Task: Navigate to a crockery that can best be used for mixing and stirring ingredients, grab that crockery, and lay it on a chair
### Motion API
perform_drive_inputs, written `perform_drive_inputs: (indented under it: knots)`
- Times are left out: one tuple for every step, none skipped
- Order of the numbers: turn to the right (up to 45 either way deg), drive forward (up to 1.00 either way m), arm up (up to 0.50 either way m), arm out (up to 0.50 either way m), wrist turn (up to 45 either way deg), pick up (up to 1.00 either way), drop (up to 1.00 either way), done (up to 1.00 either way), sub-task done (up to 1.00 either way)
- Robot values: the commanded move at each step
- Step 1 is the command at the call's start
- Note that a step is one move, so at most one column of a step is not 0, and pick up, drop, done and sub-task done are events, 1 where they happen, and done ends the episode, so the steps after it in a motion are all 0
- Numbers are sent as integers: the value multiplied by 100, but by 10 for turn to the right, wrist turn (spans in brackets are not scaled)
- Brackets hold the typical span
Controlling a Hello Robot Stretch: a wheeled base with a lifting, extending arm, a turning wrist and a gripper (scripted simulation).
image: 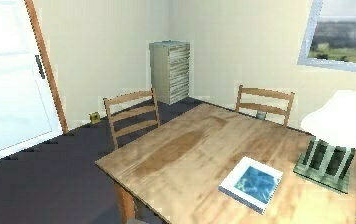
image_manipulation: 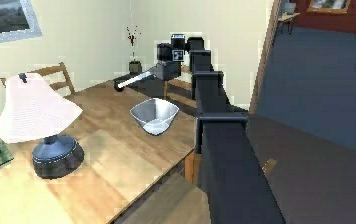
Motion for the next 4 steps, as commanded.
perform_drive_inputs:
  knots:
    - [0, 0, 0, 0, 180, 0, 0, 0, 0]
    - [0, 0, -20, 0, 0, 0, 0, 0, 0]
    - [0, 0, 0, 0, 0, 100, 0, 0, 0]
    - [0, 0, 10, 0, 0, 0, 0, 0, 0]
